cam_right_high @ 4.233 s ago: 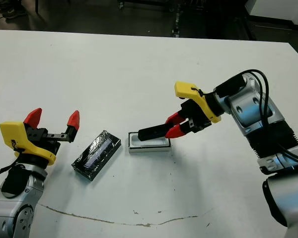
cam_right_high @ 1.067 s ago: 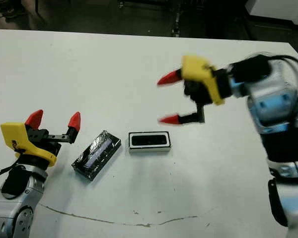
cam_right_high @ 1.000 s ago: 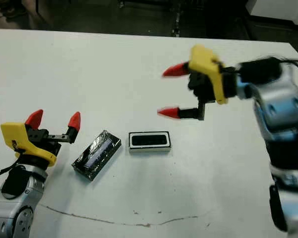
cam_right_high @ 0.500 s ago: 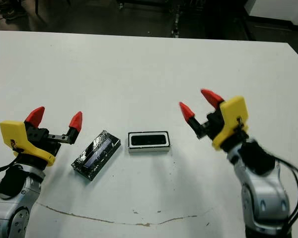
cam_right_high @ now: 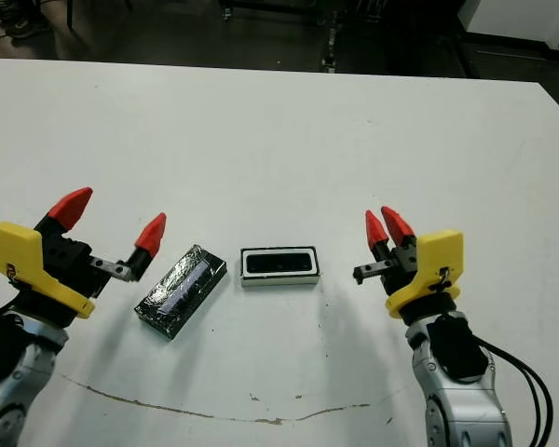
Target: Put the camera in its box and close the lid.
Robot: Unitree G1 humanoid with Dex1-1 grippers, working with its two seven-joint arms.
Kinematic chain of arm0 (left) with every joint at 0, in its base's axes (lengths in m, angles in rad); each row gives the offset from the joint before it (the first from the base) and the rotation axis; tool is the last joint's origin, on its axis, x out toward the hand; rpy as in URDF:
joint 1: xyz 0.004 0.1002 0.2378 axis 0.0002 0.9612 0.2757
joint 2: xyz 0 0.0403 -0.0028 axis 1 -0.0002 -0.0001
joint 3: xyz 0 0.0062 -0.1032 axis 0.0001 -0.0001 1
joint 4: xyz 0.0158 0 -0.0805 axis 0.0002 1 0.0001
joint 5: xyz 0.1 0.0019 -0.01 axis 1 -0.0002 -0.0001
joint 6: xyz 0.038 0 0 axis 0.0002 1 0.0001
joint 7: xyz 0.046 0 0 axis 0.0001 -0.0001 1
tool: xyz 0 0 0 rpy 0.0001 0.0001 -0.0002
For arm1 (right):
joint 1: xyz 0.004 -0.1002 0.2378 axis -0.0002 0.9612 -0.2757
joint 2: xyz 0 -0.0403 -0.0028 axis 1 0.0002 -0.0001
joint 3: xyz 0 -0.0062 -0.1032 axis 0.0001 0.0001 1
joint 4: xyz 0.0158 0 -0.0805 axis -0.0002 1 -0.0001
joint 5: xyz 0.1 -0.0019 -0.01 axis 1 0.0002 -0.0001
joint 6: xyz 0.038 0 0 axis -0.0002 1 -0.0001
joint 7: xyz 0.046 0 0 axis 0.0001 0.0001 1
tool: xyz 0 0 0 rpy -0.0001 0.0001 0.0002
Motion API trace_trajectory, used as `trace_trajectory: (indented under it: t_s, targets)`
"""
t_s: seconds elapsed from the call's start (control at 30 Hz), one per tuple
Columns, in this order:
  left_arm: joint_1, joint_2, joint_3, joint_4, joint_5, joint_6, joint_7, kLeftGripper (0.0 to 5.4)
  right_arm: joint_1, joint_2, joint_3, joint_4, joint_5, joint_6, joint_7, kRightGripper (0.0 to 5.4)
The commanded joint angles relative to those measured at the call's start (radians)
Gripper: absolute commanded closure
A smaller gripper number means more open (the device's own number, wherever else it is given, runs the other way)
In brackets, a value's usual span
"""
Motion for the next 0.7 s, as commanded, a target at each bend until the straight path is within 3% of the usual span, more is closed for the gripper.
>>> trace_trajectory:
  t_s: [0.03,0.4,0.7]
  targets:
    - [-0.018,0.049,-0.004,-0.047,-0.029,0.083,-0.017,0.00,0.012,0.003,0.000,0.009,-0.003,0.002,-0.028,5.29]
    - [-0.065,0.106,-0.066,-0.034,-0.081,0.260,-0.042,0.00,0.020,-0.002,0.023,0.009,-0.002,0.005,-0.053,5.38]
    - [-0.093,0.132,-0.134,0.028,-0.033,0.267,-0.053,0.00,0.024,-0.002,0.026,0.010,0.013,0.005,-0.047,5.38]
